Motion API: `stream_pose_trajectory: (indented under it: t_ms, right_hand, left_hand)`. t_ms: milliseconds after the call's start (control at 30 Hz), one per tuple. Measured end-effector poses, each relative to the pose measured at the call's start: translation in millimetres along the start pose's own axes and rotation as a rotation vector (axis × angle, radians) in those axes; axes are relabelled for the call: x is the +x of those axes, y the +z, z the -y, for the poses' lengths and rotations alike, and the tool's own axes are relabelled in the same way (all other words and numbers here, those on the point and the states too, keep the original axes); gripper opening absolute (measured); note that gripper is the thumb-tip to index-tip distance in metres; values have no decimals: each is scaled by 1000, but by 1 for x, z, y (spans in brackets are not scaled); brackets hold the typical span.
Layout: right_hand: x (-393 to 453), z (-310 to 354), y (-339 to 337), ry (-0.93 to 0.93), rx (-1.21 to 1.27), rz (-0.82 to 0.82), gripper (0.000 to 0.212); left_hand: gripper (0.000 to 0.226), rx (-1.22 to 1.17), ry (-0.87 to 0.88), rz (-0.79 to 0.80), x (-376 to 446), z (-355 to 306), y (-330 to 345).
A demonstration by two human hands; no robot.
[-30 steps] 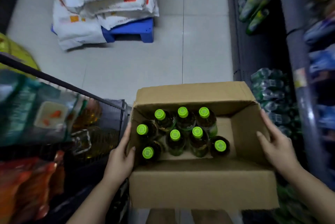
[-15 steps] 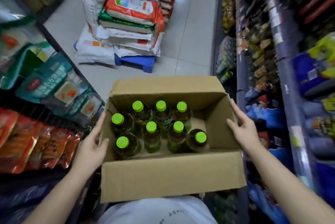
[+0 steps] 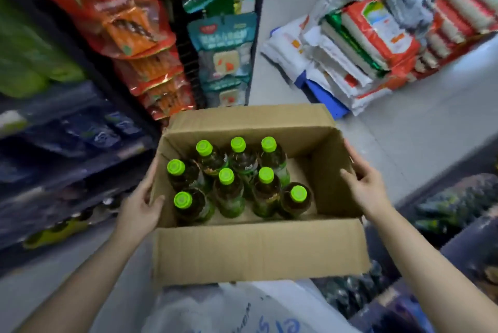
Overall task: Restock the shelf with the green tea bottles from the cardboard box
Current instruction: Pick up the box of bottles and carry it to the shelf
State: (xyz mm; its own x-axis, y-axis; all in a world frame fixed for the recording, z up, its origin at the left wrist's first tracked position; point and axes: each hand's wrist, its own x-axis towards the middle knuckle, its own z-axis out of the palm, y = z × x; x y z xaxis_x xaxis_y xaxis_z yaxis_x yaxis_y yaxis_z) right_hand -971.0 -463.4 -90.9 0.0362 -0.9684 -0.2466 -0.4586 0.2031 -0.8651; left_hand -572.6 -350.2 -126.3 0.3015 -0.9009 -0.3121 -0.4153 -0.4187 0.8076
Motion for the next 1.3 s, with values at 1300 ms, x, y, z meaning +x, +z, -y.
stream_pose_trajectory:
  t_ms: [1300]
  right_hand:
    - [-256, 266, 636, -830, -453, 1612, 62]
  left_hand:
    - [80, -582, -877, -1596, -462, 226, -121]
